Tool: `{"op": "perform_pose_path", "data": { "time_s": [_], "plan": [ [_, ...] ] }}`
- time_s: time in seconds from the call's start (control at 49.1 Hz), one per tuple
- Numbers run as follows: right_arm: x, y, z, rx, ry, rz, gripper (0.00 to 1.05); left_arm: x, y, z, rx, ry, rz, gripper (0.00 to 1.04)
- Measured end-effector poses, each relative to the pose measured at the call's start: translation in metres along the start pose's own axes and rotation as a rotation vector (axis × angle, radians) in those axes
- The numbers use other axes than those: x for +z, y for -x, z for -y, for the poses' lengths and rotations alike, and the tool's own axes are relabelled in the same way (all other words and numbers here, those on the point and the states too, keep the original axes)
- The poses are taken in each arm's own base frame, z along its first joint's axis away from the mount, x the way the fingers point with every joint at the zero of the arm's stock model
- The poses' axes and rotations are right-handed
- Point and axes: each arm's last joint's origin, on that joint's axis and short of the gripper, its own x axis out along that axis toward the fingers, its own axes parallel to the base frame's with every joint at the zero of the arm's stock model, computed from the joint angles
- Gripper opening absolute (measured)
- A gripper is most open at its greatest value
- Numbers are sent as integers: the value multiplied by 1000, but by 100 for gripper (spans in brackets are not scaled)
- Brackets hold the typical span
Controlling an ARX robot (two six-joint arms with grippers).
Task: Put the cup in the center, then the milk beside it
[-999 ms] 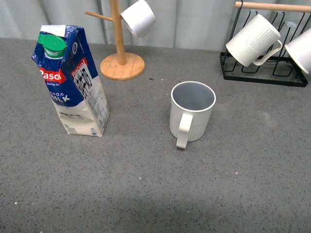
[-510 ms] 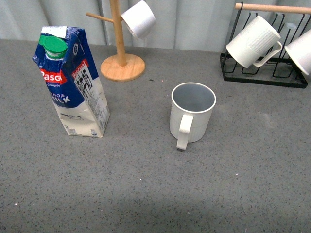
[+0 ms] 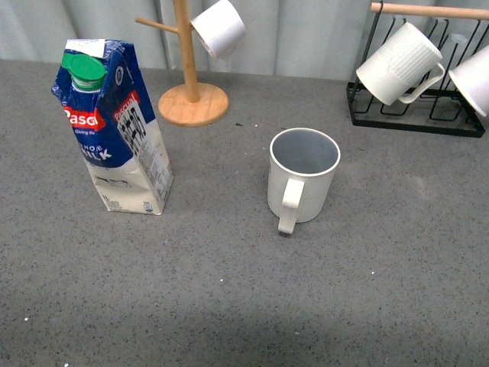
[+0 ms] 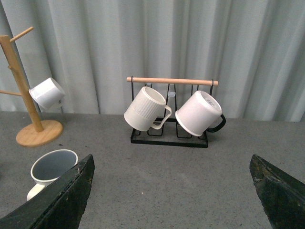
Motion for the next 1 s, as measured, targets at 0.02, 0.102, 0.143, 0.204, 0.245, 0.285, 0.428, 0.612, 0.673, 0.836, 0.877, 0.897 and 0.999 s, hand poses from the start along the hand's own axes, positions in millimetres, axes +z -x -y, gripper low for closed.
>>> {"op": "perform_pose_path", "data": {
  "time_s": [0.02,0.102,0.143,0.204,0.245,0.285,0.428,0.612,0.673,0.836,0.877,0.897,0.999],
  "plan": [
    [0,0,0,0,0,0,95,2,-6,0,-2,7,-5,98],
    [0,0,0,0,0,0,95,13,-31,0,-20,34,-10,98],
    [0,0,0,0,0,0,95,16,-44,1,-20,44,-19,98],
    [0,0,0,0,0,0,95,15,-63,3,-51,64,-55,98],
    [0,0,0,0,0,0,95,10,-75,5,-76,69,-95,98],
    [0,0,0,0,0,0,95,3,-85,8,-91,64,-135,98],
    [0,0,0,0,0,0,95,-17,-105,22,-130,21,-233,98],
    [0,0,0,0,0,0,95,-33,-120,41,-188,-28,-286,98],
    [0,0,0,0,0,0,95,-38,-124,45,-188,-45,-308,98],
    [0,0,0,0,0,0,95,-40,-133,56,-245,-40,-329,98],
    [0,0,0,0,0,0,95,-40,-134,59,-260,-37,-331,98],
    [0,0,0,0,0,0,95,-40,-134,61,-270,-38,-332,98],
    [0,0,0,0,0,0,95,-41,-136,67,-304,-38,-350,98]
  ]
}}
